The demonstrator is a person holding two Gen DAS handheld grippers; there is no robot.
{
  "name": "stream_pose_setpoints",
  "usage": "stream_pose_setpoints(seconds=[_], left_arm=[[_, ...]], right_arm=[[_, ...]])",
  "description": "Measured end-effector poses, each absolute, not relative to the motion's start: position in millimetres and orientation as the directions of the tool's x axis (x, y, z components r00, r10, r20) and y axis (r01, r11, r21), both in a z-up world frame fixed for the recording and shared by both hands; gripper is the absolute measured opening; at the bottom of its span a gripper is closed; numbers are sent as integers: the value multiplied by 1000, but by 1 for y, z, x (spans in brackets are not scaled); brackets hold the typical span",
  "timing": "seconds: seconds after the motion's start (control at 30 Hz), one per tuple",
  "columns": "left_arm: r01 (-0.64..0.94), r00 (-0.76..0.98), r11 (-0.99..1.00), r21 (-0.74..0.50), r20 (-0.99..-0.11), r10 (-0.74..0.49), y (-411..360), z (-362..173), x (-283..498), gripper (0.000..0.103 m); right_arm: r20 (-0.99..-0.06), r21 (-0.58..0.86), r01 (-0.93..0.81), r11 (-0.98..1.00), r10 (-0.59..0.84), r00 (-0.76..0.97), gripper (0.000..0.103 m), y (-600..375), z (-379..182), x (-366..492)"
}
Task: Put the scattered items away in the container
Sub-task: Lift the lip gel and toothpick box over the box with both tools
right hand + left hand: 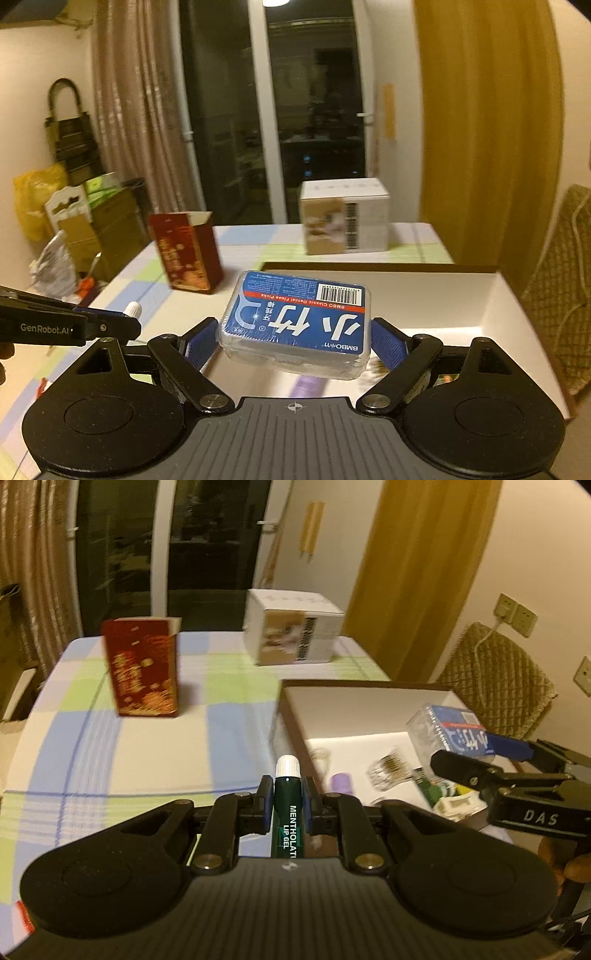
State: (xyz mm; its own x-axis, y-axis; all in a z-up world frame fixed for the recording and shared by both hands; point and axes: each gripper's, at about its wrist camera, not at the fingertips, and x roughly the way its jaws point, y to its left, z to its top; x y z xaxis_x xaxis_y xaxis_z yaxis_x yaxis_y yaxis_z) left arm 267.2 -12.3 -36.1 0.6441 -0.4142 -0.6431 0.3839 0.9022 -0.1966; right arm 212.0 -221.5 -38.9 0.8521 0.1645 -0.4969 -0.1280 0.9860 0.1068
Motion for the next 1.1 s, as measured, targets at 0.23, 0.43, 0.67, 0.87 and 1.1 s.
stream_pose_setpoints(seconds=[0.23, 0.43, 0.67, 0.87, 1.1], left_arm=[[458, 613, 863, -213, -628, -480, -57, -34, 277, 12], [485, 584, 840, -242, -625, -517, -83, -38, 292, 12], [511, 542, 824, -245, -652, -530, -113, -52, 314, 12], [516, 512, 823, -237, -685, -519, -136, -70, 336, 12], [513, 484, 833, -207, -731, -480, -166, -86, 364, 12]], right_arm=[[-503, 115, -40, 993, 93, 859, 90, -264, -39, 210], [-540, 204, 64, 977, 58, 840, 90, -305, -51, 216], [-566, 312, 163, 936, 46, 823, 90, -346, -65, 229], [-606, 337, 220, 916, 32, 795, 90, -363, -81, 245], [-633, 364, 273, 890, 21, 774, 90, -379, -92, 265]])
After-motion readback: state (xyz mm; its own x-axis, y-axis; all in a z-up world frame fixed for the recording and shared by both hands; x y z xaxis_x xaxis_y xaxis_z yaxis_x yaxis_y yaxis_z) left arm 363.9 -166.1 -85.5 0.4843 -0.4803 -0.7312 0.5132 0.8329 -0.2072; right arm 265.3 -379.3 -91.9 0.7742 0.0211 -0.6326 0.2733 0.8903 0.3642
